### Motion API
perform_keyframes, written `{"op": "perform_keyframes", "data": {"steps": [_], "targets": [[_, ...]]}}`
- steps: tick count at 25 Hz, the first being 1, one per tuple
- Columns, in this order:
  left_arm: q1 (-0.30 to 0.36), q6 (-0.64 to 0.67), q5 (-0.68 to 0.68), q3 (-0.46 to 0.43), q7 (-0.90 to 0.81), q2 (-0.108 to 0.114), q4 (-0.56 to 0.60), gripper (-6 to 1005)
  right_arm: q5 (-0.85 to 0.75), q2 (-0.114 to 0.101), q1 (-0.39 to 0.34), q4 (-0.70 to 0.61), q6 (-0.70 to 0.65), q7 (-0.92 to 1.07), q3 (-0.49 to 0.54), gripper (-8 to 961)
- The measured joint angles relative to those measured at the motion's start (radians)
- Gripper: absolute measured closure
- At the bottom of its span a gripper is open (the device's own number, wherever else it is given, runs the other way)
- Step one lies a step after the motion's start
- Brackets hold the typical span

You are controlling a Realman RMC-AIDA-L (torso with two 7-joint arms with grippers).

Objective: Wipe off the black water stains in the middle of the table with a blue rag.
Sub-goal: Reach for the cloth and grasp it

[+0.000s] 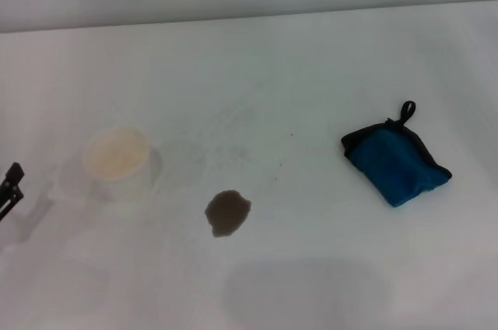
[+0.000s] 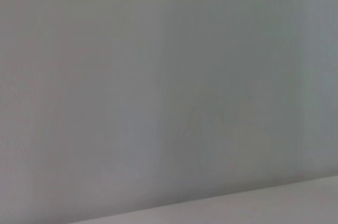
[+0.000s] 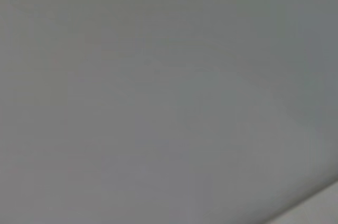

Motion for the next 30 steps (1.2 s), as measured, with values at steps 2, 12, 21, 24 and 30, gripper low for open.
{"op": "perform_keyframes", "data": {"steps": [2,12,21,24,30], "targets": [[-0.003,-0.001,-0.004,0.0,0.003,0.001,-0.004,125,-0.091,-0.027,0.036,-0.014,0.073,0.064,0.0,473],[-0.03,0.001,-0.015,-0.001,0.008,0.001,-0.022,124,-0.511,-0.03,0.195,-0.288,0.438,0.25,-0.072,473],[-0.043,0.003,-0.017,0.0,0.008,0.002,-0.032,125,-0.758,0.102,0.277,-0.524,0.545,0.376,-0.291,473],[-0.046,0.009,-0.017,0.0,0.012,0.002,-0.032,125,-0.809,0.125,0.301,-0.527,0.553,0.407,-0.334,473],[-0.061,0.011,-0.017,0.0,0.032,0.001,-0.032,125,-0.861,0.142,0.307,-0.525,0.521,0.509,-0.514,473]]}}
